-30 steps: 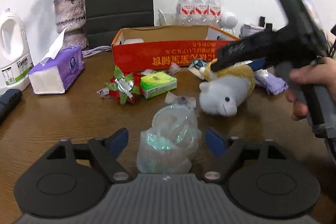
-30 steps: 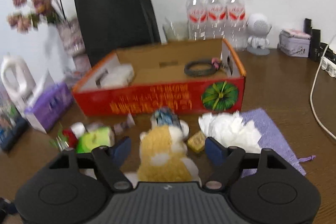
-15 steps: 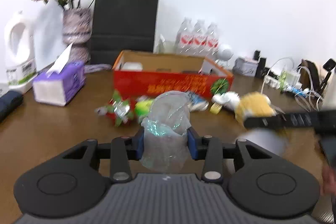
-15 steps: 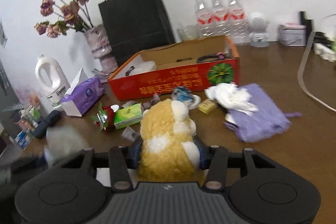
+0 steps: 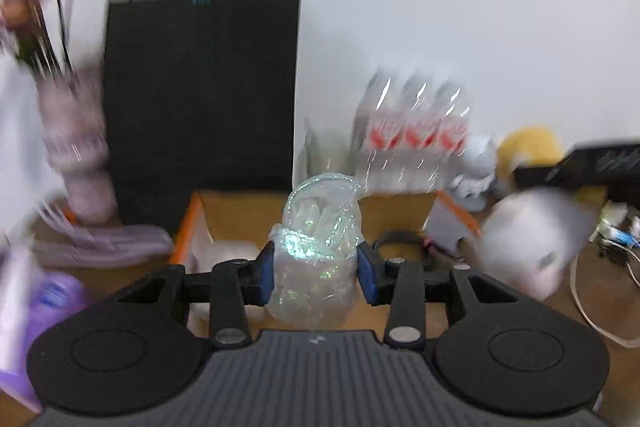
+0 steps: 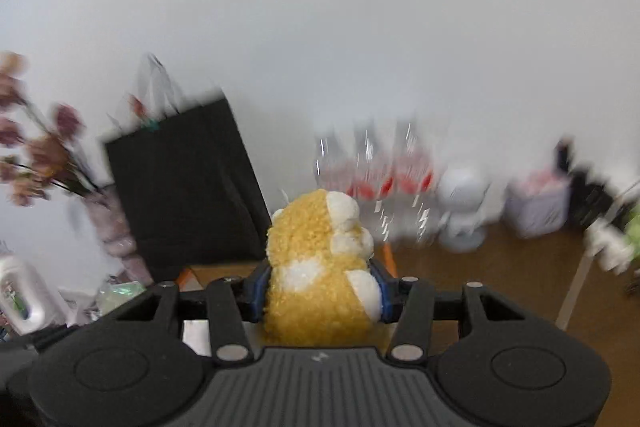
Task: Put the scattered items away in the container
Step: 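Carry the plastic bag and plush toy into the cardboard box and release both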
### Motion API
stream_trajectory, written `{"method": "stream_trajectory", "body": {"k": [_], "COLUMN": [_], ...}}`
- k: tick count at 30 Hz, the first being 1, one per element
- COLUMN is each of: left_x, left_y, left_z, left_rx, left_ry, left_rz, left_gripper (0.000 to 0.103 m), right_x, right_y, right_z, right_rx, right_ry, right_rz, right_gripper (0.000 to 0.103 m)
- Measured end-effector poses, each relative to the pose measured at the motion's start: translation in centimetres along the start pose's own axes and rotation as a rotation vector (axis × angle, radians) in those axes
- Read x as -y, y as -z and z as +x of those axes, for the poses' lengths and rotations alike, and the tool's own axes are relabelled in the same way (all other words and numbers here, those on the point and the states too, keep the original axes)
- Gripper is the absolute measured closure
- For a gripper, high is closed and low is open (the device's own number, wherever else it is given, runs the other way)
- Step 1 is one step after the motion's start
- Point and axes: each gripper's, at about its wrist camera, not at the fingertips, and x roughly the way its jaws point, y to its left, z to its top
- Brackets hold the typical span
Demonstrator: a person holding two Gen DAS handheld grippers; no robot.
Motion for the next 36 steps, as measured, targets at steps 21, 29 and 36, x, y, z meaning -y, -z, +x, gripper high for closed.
{"method": "stream_trajectory", "body": {"k": [21,29,36], "left_x": [0.8,-1.2,-0.5], "left_y": [-0.1,-5.3,-0.6], "left_z": [4.1,-5.4,-11.9], "left_rx": [-0.326,-0.173,0.198], "left_ry": [0.070,-0.021,-0.146], "left_rz": [-0.043,-0.109,0.026], "left_gripper": [0.028,0.012,0.000], "right_x": [-1.4,-1.8,-2.7], "right_y": [2.3,-2.7,0.8], "right_z": [8.9,2.3,-2.7], "right_rx": [-0.308,-0.229,-0.108], "right_ry": [0.195,0.117,-0.003], "right_rz": [-0.108,-0.055,-0.063], "right_gripper": [0.024,0.011,0.007]}}
